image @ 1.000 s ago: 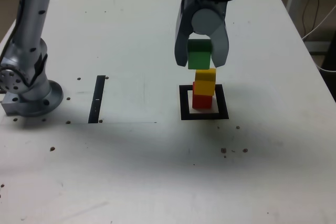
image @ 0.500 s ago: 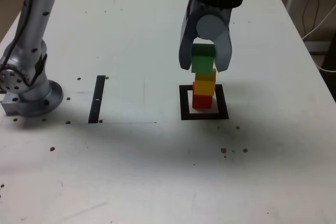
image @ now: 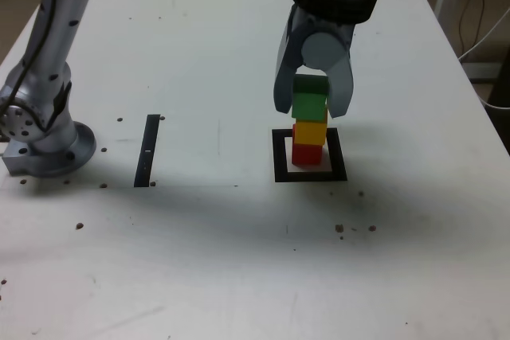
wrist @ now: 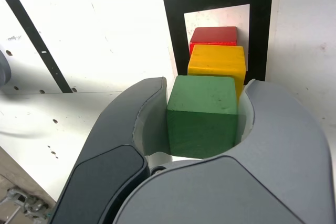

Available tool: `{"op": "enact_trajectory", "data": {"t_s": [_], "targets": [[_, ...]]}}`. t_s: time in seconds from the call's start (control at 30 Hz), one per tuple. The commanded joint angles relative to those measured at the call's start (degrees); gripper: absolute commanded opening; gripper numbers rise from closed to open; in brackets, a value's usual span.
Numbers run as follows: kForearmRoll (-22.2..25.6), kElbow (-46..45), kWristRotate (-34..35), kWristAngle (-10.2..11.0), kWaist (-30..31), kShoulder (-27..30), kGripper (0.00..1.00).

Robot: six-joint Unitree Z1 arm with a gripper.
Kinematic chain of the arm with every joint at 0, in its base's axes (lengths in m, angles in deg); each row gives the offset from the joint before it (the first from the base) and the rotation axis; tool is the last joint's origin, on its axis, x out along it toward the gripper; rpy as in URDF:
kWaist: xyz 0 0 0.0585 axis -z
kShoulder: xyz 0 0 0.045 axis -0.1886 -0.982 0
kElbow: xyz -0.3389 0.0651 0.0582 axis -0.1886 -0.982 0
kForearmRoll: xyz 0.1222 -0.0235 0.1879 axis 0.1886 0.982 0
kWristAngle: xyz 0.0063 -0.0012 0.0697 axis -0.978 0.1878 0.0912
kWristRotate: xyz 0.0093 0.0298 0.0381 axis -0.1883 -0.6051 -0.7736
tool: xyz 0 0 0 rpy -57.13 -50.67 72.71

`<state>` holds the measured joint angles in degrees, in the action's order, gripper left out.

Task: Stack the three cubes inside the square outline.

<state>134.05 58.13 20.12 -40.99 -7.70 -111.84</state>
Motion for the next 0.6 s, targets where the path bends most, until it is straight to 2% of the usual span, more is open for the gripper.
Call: {"op": "enact_trajectory", "data": {"t_s": [0.0,0.1,0.17,0.23,0.33,0.57], "targets": [[0.3,0.0,-0.1,-0.1,-0.1,-0.4,0.4],[0.2,-0.1,-0.4,-0.1,-0.1,-0.5,0.63],[0.1,-0.3,-0.7,-0.1,-0.1,-0.4,0.84],[0.0,-0.4,-0.8,-0.1,-0.1,-0.4,0.93],[0.0,-0.4,-0.8,-0.1,-0.1,-0.4,0.97],[0.0,-0.4,-0.8,-0.1,-0.1,-0.1,0.97]]}}
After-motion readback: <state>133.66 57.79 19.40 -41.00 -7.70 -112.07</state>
